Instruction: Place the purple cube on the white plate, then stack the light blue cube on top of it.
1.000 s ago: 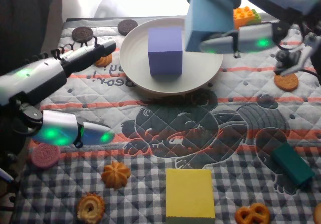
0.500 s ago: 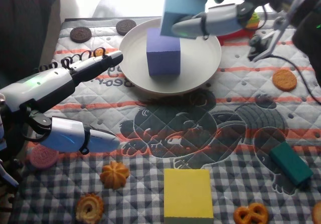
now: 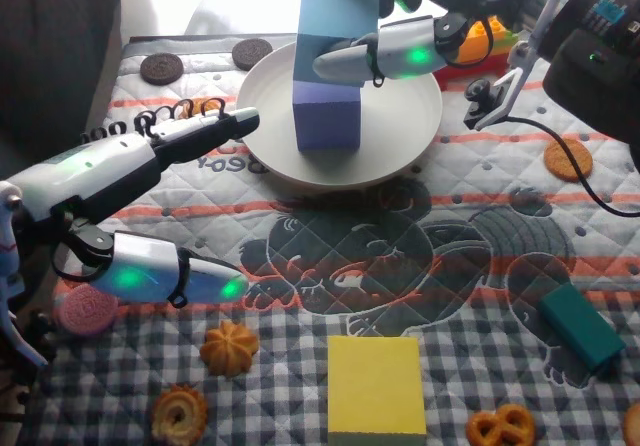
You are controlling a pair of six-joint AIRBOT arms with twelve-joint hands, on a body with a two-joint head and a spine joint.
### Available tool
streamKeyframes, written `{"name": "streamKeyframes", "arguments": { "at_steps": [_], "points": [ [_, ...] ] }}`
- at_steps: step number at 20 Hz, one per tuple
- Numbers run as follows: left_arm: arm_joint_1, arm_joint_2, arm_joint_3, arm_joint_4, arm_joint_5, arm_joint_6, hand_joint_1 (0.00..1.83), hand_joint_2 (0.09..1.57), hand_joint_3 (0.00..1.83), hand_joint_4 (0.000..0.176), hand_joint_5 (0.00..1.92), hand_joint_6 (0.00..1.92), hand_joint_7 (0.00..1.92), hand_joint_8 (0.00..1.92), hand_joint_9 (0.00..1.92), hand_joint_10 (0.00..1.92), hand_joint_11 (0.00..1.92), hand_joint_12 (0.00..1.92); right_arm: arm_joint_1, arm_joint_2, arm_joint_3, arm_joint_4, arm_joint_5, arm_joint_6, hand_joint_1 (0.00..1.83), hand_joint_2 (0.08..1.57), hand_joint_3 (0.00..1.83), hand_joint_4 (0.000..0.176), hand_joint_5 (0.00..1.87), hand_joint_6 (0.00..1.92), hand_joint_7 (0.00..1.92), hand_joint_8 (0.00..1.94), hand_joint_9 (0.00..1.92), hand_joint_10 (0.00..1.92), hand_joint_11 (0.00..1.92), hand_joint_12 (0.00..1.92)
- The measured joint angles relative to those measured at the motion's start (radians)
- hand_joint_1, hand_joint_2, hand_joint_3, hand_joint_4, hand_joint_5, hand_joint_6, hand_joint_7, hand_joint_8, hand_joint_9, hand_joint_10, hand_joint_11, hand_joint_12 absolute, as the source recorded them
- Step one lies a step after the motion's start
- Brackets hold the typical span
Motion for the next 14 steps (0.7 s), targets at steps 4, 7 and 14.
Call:
{"name": "streamKeyframes", "arguments": {
  "at_steps": [4,7,14],
  "points": [
    [-0.007,-0.004,0.000,0.001,-0.001,0.000,0.80,0.81,0.00,0.176,0.10,0.01,0.01,0.00,0.00,0.00,0.00,0.00,0.000,-0.008,0.005,-0.006,-0.008,0.000,1.12,1.15,0.00,0.000,0.88,1.10,0.80,1.20,0.84,1.50,0.83,1.83],
    [-0.007,-0.004,0.000,0.002,0.000,0.000,0.84,0.80,0.00,0.176,0.13,0.02,0.02,0.01,0.00,0.00,0.00,0.00,0.000,-0.009,0.008,-0.001,-0.017,0.000,1.10,1.13,0.00,0.000,0.93,1.06,0.76,1.17,0.77,1.46,0.73,1.80],
    [-0.008,-0.004,0.000,0.002,-0.001,0.000,0.83,0.80,0.00,0.176,0.13,0.01,0.01,0.00,0.00,0.00,0.00,0.00,0.000,-0.016,0.021,-0.001,-0.053,0.000,1.02,0.99,0.00,0.000,0.78,0.02,0.71,0.44,0.60,1.04,0.46,1.64]
  ]
}}
